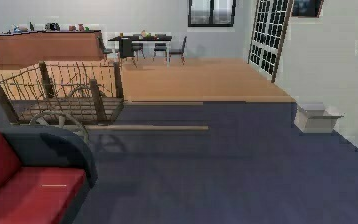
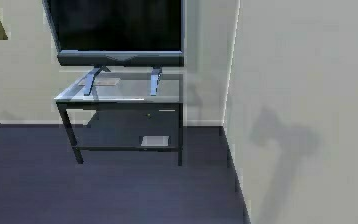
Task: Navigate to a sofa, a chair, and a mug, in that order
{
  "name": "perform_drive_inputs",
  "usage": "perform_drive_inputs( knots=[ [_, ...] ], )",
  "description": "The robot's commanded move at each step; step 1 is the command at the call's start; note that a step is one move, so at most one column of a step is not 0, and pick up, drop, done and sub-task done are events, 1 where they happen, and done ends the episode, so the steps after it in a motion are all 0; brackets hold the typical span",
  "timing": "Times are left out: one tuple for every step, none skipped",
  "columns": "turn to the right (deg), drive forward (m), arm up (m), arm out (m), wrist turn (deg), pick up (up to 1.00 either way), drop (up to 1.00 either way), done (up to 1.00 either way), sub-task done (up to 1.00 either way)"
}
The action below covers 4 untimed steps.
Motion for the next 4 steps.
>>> perform_drive_inputs(
  knots=[
    [0.0, 0.1, 0.0, 0.0, 0.0, 0.0, 0.0, 0.0, 0.0],
    [-45.0, 0.0, 0.0, 0.0, 0.0, 0.0, 0.0, 0.0, 0.0],
    [-39.0, 0.0, 0.0, 0.0, 0.0, 0.0, 0.0, 0.0, 0.0],
    [0.0, 0.1, 0.0, 0.0, 0.0, 0.0, 0.0, 0.0, 0.0]
  ],
)
